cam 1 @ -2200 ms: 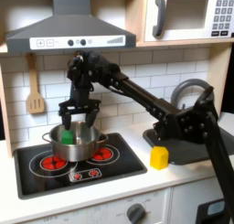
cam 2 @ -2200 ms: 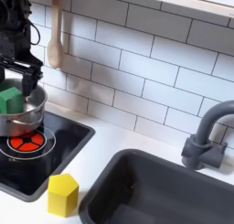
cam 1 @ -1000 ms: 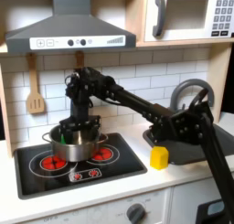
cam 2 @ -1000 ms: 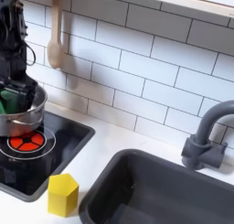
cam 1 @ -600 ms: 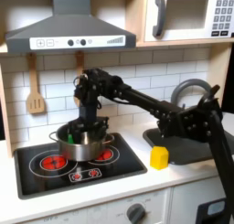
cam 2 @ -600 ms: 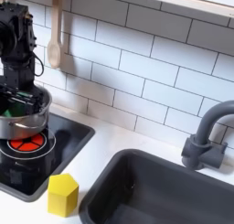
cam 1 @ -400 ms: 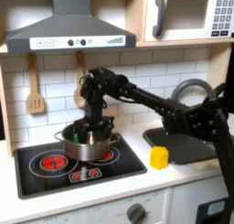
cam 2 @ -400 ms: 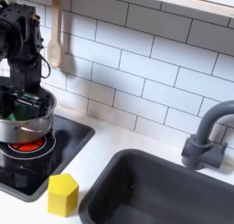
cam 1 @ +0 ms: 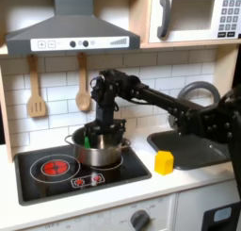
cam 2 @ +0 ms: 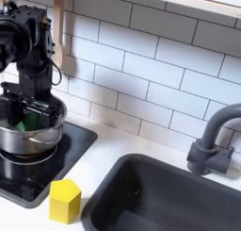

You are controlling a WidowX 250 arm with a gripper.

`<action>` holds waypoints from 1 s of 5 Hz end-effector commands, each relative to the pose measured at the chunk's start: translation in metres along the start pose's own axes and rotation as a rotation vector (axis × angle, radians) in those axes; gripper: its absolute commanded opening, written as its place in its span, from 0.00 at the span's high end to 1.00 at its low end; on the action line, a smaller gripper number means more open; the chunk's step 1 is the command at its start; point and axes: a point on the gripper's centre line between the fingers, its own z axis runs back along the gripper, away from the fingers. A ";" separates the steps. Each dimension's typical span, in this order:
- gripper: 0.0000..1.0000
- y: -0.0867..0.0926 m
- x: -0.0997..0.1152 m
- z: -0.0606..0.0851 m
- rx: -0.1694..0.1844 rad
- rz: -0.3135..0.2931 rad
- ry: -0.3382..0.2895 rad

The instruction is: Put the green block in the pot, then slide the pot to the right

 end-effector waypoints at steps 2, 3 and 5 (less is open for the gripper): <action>0.00 -0.020 -0.009 0.002 -0.014 -0.031 0.007; 0.00 -0.029 -0.013 0.004 -0.023 -0.042 0.005; 0.00 -0.041 -0.019 0.006 -0.027 -0.055 0.006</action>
